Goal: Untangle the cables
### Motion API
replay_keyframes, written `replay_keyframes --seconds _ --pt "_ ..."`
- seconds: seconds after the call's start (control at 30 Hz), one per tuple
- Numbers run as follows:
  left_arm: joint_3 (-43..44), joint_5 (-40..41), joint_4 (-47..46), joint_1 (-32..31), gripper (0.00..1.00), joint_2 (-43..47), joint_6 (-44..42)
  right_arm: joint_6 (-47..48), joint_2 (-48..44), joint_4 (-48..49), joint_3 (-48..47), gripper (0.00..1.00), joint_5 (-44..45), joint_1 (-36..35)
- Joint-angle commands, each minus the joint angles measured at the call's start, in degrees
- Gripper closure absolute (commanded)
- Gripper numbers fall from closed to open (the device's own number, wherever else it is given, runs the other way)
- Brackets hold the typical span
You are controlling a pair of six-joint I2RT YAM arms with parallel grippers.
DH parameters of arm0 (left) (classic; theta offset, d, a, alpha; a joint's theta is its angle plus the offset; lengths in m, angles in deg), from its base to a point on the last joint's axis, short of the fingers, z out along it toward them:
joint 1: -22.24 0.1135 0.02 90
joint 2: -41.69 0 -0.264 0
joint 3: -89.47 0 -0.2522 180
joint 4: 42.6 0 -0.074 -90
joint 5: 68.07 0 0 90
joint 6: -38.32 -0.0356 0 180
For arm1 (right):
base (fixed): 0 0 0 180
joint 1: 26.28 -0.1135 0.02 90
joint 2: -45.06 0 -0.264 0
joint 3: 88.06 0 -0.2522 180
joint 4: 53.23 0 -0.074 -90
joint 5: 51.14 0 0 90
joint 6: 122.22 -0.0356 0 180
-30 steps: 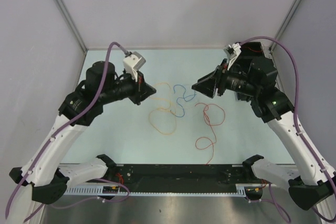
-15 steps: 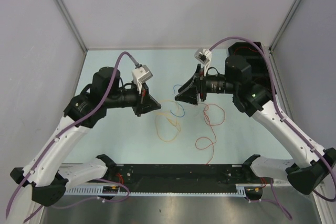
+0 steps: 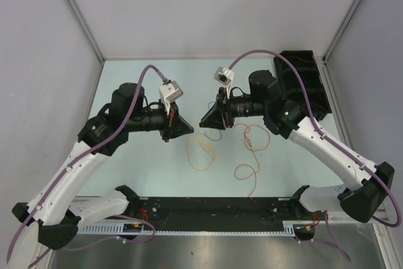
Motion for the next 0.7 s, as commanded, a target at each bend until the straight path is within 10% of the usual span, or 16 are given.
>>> replay_keyframes --seconds 0.0,0.03,0.43,0.67 --pt "-0.8 0.4 -3.6 0.0 1.00 2.0 -0.4 1.2 0.4 0.8 -2.6 0.81 -0.1 -1.0" --pt "-1.2 0.9 -3.9 0.0 1.00 2.3 -0.2 1.3 0.3 0.9 -2.6 0.99 0.1 -1.2" --pt "-5.7 11.1 -6.1 0.0 0.82 4.7 3.0 -1.0 -2.0 5.1 -2.5 1.00 -0.4 -0.4" --pt "-7.3 13.0 -7.7 0.0 1.00 7.1 3.2 -1.3 -1.2 6.2 -2.6 1.00 -0.5 0.4"
